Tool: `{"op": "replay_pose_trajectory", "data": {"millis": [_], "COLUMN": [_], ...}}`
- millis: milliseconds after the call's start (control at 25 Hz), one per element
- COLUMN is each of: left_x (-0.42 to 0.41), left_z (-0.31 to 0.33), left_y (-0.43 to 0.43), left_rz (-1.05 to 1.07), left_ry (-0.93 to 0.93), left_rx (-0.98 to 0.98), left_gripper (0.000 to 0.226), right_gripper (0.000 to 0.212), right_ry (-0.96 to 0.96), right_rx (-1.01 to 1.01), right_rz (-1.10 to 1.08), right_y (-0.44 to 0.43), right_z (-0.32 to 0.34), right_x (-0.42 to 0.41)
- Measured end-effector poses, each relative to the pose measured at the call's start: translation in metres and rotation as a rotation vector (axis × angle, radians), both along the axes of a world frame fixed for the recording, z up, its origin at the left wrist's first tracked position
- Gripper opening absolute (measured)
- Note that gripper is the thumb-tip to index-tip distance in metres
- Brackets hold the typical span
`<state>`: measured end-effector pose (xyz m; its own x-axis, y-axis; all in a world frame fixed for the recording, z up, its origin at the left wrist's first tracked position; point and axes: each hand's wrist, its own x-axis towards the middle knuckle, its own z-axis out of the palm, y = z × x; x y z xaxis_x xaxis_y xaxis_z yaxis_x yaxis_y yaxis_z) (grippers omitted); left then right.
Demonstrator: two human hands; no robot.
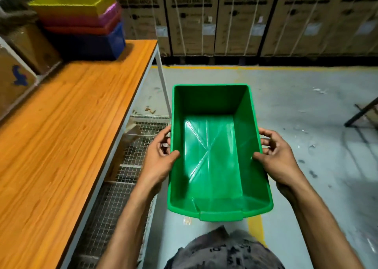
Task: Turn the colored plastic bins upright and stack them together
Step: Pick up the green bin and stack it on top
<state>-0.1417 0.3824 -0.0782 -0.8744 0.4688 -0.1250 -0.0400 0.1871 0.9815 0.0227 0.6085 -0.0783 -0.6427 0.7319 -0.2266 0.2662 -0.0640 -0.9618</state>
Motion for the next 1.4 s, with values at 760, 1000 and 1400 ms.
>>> {"op": "replay_pose_trajectory", "data": {"millis": [760, 1000, 1400], "left_x": [-0.295, -0.384, -0.546], "left_z": [0.039, 0.066, 0.138], "left_y": [0.301, 0.335, 0.337], "left_rz": [0.320, 0.544, 0.708], "left_ry": [0.139, 0.290, 0.373], "left_rx": [-0.039, 0.097, 0.186], "left_gripper": [0.067, 0.054, 0.060], "right_gripper": [0.060, 0.064, 0.059], "right_ry": [0.144, 0.305, 0.448], "right_rx": [0.065, 0.243, 0.264], "right_rz": [0.255, 0.316, 0.434], "right_y": [0.327, 0.359, 0.374], "right_z": [0.052, 0.082, 0.148], "right_x": [-0.365, -0.488, -0.697]}}
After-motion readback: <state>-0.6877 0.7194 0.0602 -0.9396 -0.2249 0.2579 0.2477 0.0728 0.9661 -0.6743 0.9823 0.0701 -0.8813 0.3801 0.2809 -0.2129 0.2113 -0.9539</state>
